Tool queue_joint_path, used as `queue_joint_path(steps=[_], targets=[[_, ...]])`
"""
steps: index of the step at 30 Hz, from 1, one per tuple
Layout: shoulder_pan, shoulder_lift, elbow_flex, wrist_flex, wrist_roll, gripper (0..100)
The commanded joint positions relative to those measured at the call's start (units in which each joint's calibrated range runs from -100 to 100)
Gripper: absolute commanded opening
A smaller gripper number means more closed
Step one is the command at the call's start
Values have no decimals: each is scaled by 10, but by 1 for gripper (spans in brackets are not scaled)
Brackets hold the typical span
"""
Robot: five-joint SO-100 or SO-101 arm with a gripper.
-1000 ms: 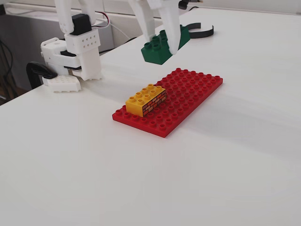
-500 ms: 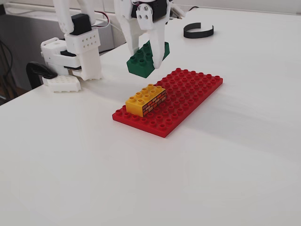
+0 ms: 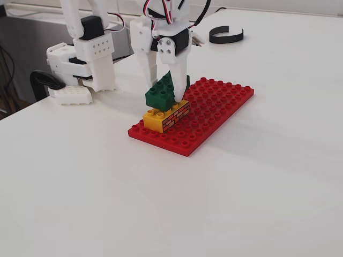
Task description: Grab the loose lego brick and stack it on top of the fixed one.
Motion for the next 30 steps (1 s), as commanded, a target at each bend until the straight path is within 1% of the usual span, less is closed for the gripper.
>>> queue_joint_path(steps=[1, 4, 9, 17, 30], targets=[[31, -24, 1, -10, 3, 1], [43, -24, 2, -9, 13, 1], [46, -24, 2, -10, 13, 1], [39, -17, 33, -55, 14, 1], [31, -15, 53, -73, 9, 2]])
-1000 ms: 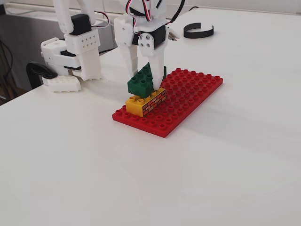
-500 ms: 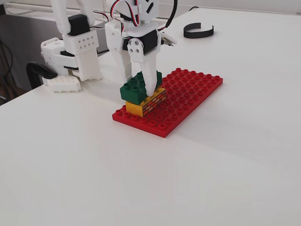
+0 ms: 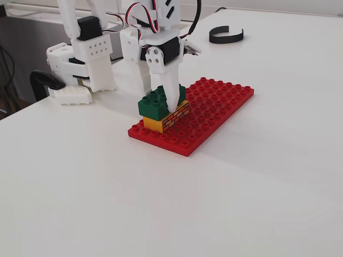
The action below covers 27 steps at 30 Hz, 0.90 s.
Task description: Grab the loose lego brick and stack it on top of the fixed one.
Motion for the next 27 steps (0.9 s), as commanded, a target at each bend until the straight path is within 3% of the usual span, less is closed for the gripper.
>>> queue_joint_path(steps=[1, 14, 22, 27], targets=[[-16, -11, 16, -14, -3, 2], [-22, -11, 22, -13, -18, 3], [-25, -11, 23, -13, -16, 25], [-26, -11, 28, -13, -17, 28]])
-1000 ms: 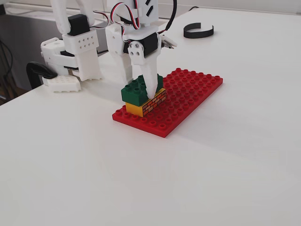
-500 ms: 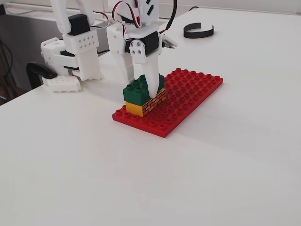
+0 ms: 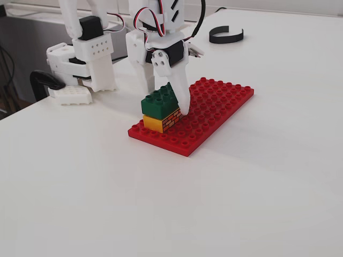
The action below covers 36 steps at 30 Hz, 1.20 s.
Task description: Grab the loose lego brick and stack it on top of the fixed one.
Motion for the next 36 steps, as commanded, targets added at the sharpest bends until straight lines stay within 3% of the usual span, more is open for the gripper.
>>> queue_joint_path(steps=[1, 10, 24, 26, 30, 36], targets=[[1, -11, -3, 1, 0, 28], [1, -18, -19, 18, -3, 28], [0, -19, -296, 253, -3, 27], [0, -32, -317, 256, -3, 22], [-1, -105, -316, 255, -3, 0], [-1, -287, -271, 253, -2, 1]])
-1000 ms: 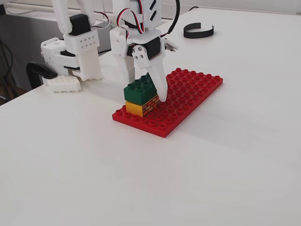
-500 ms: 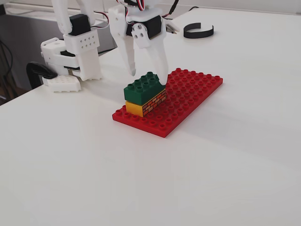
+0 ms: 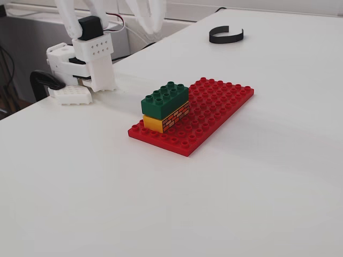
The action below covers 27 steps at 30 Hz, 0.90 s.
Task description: Grab the loose lego brick and stack it on top of the fixed one.
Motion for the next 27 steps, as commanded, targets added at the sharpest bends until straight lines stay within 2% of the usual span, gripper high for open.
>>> queue_joint_path(steps=[1, 8, 14, 18, 27], targets=[[-3, -142, 39, 1, -1, 1], [-3, -439, 307, -121, -2, 1], [-2, -779, 606, -224, -6, 1], [4, -785, 711, -233, -26, 1], [4, -798, 907, -235, -28, 1]])
